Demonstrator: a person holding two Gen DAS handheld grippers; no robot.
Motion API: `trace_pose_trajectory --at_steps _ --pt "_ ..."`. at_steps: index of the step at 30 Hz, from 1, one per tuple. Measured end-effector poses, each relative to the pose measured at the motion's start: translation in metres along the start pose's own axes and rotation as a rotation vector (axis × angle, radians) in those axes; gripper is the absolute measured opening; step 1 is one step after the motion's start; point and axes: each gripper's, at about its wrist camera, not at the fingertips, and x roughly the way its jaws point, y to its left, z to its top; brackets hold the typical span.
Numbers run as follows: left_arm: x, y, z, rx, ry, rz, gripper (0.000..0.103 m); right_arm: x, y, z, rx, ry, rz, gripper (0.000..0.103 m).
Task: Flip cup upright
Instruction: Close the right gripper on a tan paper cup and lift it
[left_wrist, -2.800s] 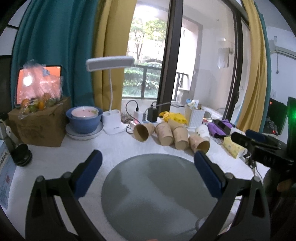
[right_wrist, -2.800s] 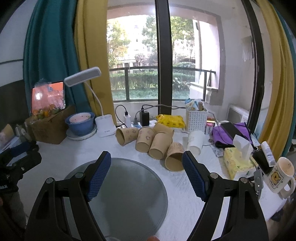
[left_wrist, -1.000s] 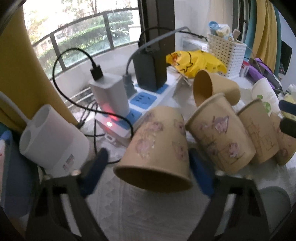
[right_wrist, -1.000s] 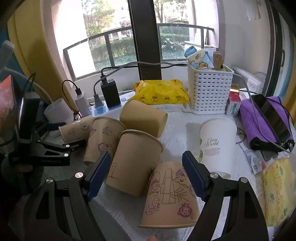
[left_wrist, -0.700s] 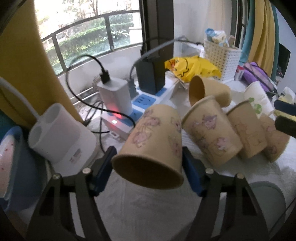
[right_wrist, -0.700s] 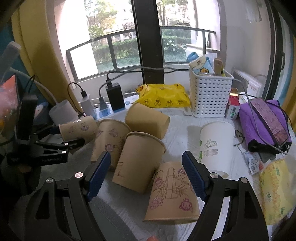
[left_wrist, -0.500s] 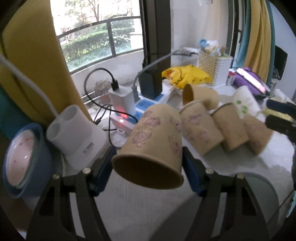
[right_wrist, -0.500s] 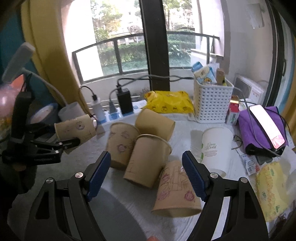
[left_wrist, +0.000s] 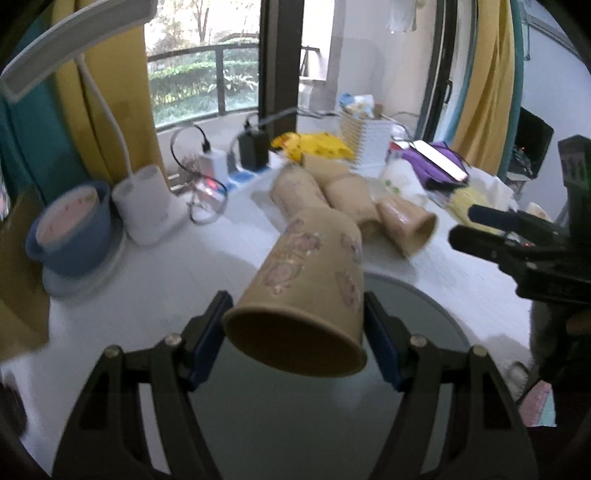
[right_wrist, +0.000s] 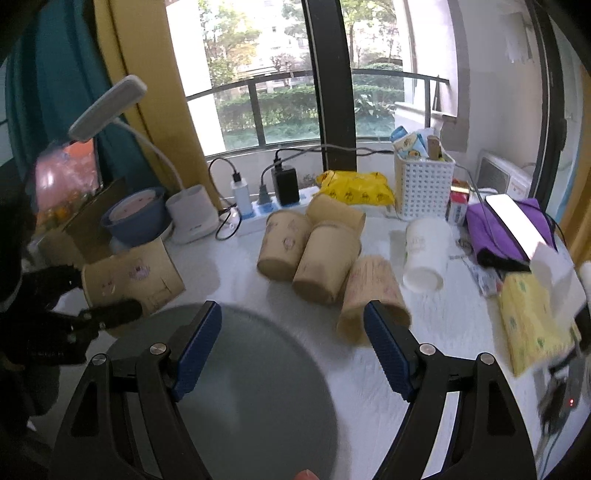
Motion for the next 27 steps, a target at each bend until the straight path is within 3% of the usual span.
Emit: trace_pose_trajectory --at_steps 7,15,27 --pt "-0.005 -0.047 -0.03 0.058 0.033 -0.068 0.071 -0.022 -0.011 -0.035 0.013 0.021 0.019 0.082" --pt "0.021 -0.101 -0.05 0.149 0.114 -0.131 0.072 -0.028 -0.043 -0.068 0.062 0.048 -0.018 0.082" --pt "0.034 -0.11 -0.06 0.174 0.164 -0.127 0.074 -0.02 -0.054 -0.082 0.068 0.06 0.029 0.082"
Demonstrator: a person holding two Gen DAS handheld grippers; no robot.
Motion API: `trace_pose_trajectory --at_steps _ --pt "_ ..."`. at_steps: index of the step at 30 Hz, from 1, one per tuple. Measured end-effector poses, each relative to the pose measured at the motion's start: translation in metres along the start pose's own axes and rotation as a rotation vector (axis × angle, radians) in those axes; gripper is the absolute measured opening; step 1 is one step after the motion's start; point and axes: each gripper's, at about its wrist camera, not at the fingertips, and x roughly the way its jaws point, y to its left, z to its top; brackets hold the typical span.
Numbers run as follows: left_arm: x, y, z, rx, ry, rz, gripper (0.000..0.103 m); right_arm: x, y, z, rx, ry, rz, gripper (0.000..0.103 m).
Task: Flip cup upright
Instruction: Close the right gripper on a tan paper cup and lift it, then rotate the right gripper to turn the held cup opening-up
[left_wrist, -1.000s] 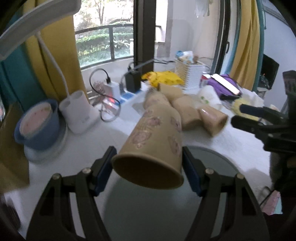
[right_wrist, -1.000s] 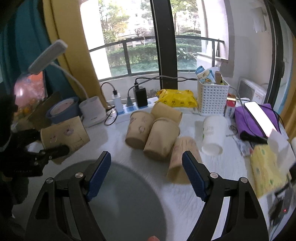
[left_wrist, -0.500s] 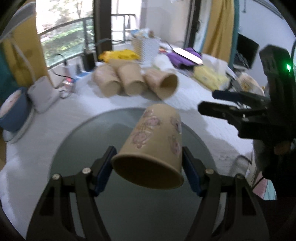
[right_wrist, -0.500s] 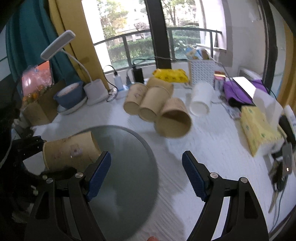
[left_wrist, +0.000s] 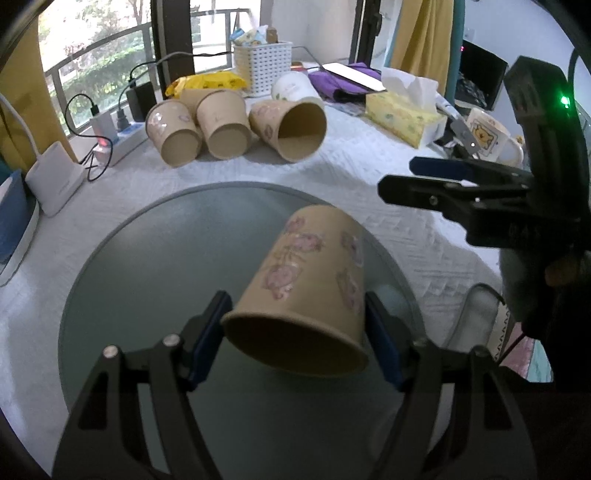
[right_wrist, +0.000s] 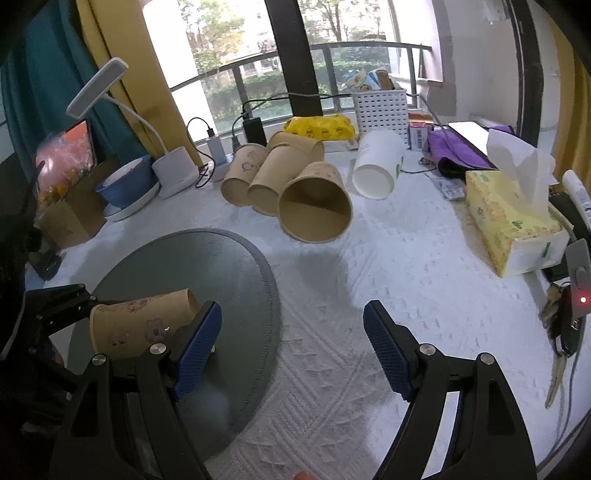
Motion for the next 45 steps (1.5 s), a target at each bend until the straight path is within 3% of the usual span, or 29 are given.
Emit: trace_pose_trajectory --at_steps 11,14,24,29,40,45 --pt "0.001 0.001 -0.006 0.006 0.03 -0.001 0.082 0.001 0.008 0.002 -0.046 0.009 0.032 0.082" --pt "-0.003 0.004 -0.006 -0.019 0.015 -0.013 0.09 0.0 0.011 0.002 -0.064 0.011 0.039 0.082" --pt "-0.029 0.015 -0.013 -0.077 -0.056 -0.014 0.092 0.002 0.028 0.013 -0.199 0.051 0.093 0.082" --pt "-0.054 0.028 -0.026 -0.136 -0.11 0.007 0.092 0.007 0.051 0.017 -0.402 0.11 0.115 0.082" --pt "-0.092 0.072 -0.076 -0.342 -0.203 0.123 0.092 0.022 0.136 0.025 -0.983 0.228 0.305 0.082" --pt "-0.103 0.095 -0.095 -0.437 -0.246 0.133 0.092 0.056 0.171 0.023 -1.192 0.357 0.371 0.082"
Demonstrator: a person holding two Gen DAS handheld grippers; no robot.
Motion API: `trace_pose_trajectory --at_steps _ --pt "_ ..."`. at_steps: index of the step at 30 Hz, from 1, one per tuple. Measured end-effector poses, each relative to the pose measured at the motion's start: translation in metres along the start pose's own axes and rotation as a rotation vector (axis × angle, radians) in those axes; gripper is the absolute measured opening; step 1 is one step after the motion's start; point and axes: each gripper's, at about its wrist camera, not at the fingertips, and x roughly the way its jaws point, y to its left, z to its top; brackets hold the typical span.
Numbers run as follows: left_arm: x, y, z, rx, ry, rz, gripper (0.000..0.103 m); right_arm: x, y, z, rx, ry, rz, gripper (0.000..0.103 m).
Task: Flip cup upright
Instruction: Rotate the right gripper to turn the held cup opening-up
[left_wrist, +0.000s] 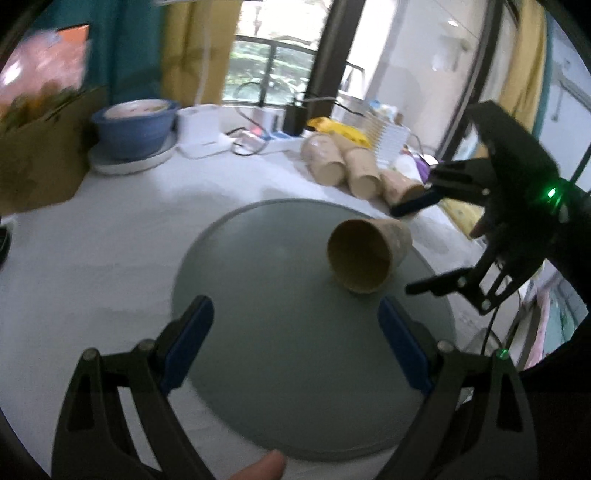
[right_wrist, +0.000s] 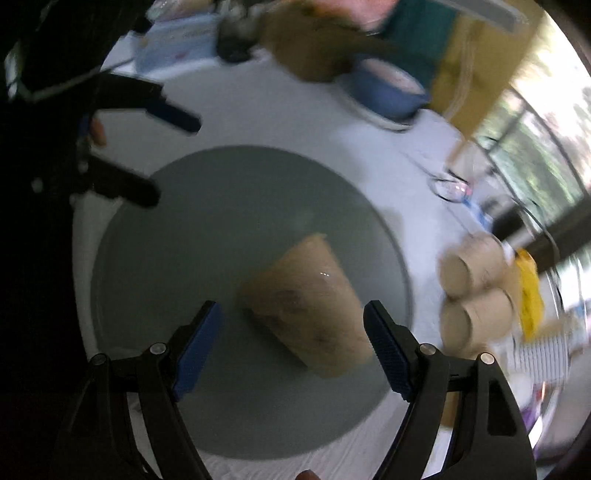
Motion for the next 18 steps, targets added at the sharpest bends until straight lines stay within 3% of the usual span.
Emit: trace_pose_trajectory --at_steps 7,18 --pt "-0.01 0.04 -0.001 -0.102 -0.049 0.023 0.092 0.023 -0.008 0.026 -0.123 0.128 0.011 0.082" --pt "-0.011 0.067 -0.007 -0.128 -0.051 0.036 0.092 0.055 -0.011 0.052 -0.246 0.294 0.035 0.082"
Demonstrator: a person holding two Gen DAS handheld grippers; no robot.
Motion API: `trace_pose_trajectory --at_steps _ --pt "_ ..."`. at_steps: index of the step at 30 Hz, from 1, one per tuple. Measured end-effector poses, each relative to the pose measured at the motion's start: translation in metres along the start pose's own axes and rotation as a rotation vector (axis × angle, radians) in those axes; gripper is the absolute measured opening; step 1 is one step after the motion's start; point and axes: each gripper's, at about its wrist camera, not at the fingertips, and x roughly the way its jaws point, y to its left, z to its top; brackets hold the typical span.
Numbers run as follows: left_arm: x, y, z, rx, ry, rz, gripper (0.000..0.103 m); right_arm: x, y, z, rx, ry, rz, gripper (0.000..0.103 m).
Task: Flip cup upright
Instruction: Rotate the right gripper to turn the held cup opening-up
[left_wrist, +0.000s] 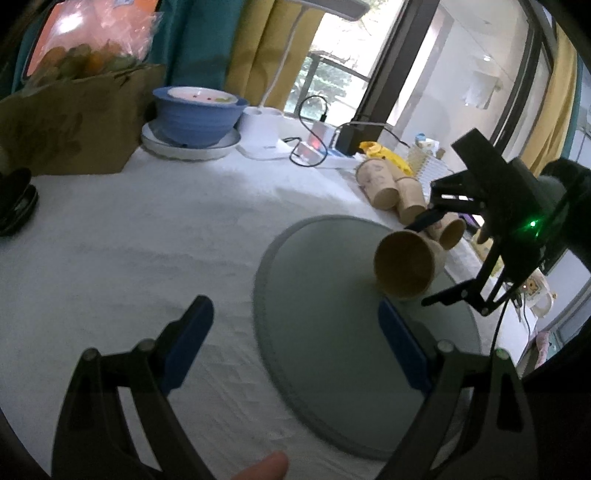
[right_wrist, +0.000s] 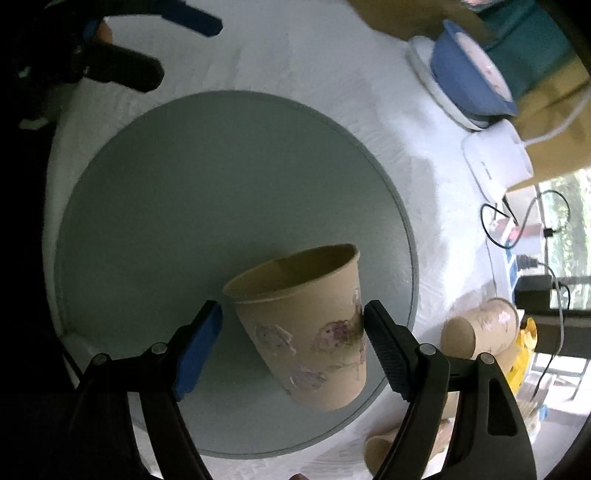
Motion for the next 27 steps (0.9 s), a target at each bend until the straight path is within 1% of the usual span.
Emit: trace_pose_trajectory --at_steps 3,7,11,12,13,14,21,23,27 --pt "0.004 0.003 0.001 0.008 0.014 0.007 0.092 0.007 -0.003 0.008 -0.028 0.036 0.008 0.079" --pt "0.01 0.008 -0.002 0.004 0.037 -0.014 0.092 0.014 -0.007 0.017 -0.06 0.074 0.013 0.079" --pt "0.01 0.01 -0.006 -0.006 0.04 -0.031 0.092 0.02 -0.008 0.024 -0.096 0.106 0.008 0.078" --pt "0.009 0.011 -0.006 -0.009 0.038 -0.037 0.092 0.021 -0.009 0.025 -0.099 0.109 0.007 0.077" --pt "0.008 0.011 -0.006 -0.011 0.036 -0.041 0.092 0.022 -0.01 0.027 -0.101 0.112 0.004 0.074" --pt "0.007 0.011 -0.006 -0.012 0.034 -0.044 0.092 0.022 -0.01 0.027 -0.1 0.112 0.002 0.074" --pt "0.004 0.009 -0.005 -0.009 0.026 -0.044 0.092 0.011 -0.016 0.021 -0.042 0.064 -0.033 0.07" --pt "0.003 0.006 -0.004 0.001 0.021 -0.044 0.092 0.003 -0.019 0.018 -0.006 0.032 -0.047 0.069" --pt "0.001 -0.001 -0.001 0.019 0.015 -0.042 0.092 -0.019 -0.025 0.009 0.126 -0.069 -0.057 0.069"
